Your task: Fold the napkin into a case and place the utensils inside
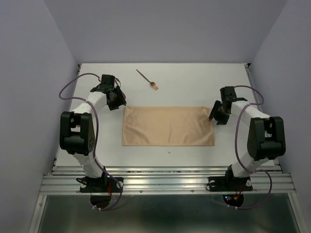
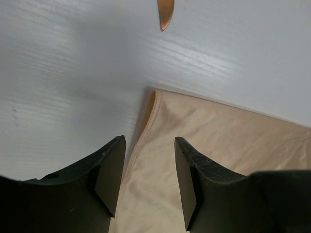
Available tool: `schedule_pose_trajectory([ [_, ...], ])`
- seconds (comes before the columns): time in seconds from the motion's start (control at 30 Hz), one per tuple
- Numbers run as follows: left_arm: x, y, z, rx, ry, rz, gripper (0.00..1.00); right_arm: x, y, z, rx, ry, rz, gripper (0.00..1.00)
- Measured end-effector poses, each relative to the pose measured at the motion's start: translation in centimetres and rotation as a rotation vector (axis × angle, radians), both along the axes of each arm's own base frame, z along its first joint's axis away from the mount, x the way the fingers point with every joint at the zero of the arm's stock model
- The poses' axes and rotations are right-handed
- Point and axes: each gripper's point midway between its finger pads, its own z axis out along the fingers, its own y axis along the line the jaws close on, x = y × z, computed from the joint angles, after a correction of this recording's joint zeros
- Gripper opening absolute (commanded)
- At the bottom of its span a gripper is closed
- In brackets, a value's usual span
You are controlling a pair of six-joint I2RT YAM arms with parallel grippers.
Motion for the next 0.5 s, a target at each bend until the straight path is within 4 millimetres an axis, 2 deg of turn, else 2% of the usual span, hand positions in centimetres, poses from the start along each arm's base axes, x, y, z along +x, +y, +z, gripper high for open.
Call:
schedule_pose_trajectory([
  [0.17,-3.1,0.6,-2.6,-0.006,0.083,0.021,0.62,-1.6,-0.1,-1.3,-0.004,0.044,0.006,0.54],
  [0.3,-5.4,0.6,-3.1,-0.016,0.102,0.026,0.63,-2.4,-0.1,-1.8,-0.005,0.063,0.007,0.54],
  [0.5,-7.1,-0.1,-4.3,-0.038,0.116,0.021,0.61,-2.5,0.0,-1.8,0.001,0.059,0.009,0.53],
])
